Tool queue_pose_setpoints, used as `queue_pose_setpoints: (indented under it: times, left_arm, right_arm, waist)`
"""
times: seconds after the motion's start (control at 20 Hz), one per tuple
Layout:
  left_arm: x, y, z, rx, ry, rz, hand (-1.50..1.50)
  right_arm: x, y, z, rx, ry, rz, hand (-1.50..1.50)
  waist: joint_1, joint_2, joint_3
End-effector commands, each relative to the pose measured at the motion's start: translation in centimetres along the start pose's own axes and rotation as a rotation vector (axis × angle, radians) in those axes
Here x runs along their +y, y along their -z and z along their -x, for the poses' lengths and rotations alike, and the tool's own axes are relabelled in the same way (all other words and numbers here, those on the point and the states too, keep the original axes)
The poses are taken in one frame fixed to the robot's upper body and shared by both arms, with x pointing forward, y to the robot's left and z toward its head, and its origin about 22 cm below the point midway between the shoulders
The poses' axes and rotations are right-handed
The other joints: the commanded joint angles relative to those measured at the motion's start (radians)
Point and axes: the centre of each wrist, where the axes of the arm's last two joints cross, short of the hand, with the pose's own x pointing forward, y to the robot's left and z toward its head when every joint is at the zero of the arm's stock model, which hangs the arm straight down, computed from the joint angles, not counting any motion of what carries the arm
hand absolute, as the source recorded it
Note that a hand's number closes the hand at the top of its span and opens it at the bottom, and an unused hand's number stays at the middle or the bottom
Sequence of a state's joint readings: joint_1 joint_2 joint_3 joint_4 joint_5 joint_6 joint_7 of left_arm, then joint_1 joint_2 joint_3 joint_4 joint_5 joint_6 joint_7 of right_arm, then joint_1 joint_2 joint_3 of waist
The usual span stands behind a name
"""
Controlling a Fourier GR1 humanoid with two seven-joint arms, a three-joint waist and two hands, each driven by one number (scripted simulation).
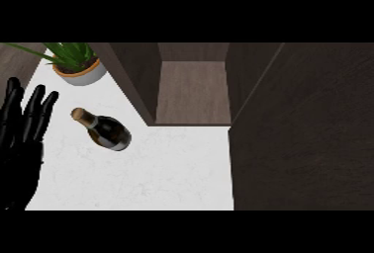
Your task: Pick up the wine, place it into the cabinet and close the cabinet
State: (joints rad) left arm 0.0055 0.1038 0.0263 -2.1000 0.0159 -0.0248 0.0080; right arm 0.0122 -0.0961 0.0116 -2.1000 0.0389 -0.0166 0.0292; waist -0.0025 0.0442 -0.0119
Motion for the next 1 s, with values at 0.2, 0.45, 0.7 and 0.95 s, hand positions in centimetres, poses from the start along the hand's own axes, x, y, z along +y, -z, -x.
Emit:
queue_pose_setpoints:
  times: [0.2, 0.45, 0.7, 0.95]
  left_arm:
    - [-2.9, 0.3, 3.1, -0.023, -0.063, 0.189, -1.50]
    - [-5.7, -0.6, 1.1, 0.142, -0.360, 0.236, -1.50]
    - [-7.8, 0.2, -1.5, 0.146, -0.401, 0.237, -1.50]
    - [-8.3, -1.5, -2.6, 0.137, -0.396, 0.235, -1.50]
  right_arm:
    - [1.0, -2.3, -1.3, -0.046, 0.082, -0.093, -1.50]
    - [0.4, -3.3, -2.3, 0.073, 0.206, -0.293, -1.50]
    - [-0.6, -3.1, -5.2, 0.095, 0.202, -0.307, -1.50]
    - [0.5, -3.3, -8.2, 0.087, 0.205, -0.296, -1.50]
  waist:
    - [-0.009, -0.045, 0.012]
    - [-0.006, -0.048, 0.012]
    - [-0.002, -0.045, 0.012]
    - [0.002, -0.045, 0.012]
